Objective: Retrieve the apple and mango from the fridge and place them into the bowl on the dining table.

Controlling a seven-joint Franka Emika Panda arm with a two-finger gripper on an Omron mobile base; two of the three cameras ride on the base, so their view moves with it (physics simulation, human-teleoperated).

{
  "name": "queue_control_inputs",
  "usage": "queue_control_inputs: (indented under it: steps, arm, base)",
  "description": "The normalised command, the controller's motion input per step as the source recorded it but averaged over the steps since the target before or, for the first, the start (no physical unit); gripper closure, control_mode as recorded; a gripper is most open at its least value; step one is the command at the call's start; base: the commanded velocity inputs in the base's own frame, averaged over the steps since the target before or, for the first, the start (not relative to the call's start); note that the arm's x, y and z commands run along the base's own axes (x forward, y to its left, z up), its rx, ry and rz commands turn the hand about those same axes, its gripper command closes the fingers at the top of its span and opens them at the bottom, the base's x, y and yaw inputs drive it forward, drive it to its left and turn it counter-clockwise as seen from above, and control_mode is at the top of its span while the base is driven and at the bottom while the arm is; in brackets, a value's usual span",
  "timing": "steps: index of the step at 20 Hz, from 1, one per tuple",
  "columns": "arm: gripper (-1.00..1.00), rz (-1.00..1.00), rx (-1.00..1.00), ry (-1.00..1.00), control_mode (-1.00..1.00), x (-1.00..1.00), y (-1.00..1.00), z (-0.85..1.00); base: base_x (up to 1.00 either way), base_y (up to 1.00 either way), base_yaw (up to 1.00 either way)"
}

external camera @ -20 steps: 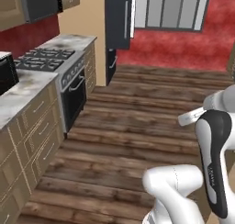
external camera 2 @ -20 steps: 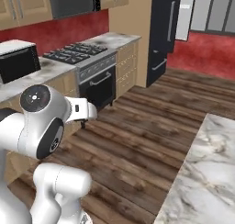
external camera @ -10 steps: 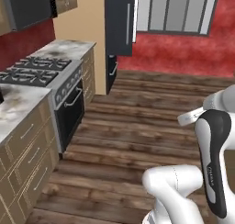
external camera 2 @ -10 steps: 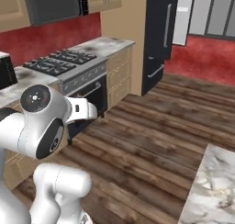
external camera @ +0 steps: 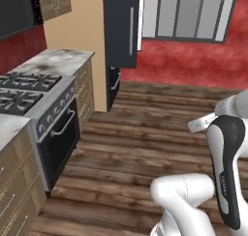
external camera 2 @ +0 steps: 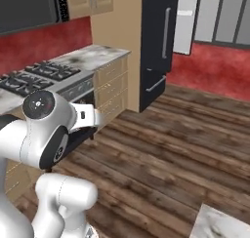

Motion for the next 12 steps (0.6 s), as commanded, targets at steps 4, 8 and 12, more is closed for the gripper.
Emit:
queue_control_inputs:
  steps: [4, 8, 12]
  arm:
    - [-1.0, 0.0, 0.0, 0.0, 1.0, 0.0, 0.0, 0.0]
    - [-1.0, 0.0, 0.0, 0.0, 1.0, 0.0, 0.0, 0.0]
    - [-1.0, 0.0, 0.0, 0.0, 1.0, 0.0, 0.0, 0.0]
  base:
    - [1.0, -0.4, 0.0]
    - [1.0, -0.44, 0.0]
    - [1.0, -0.55, 0.0]
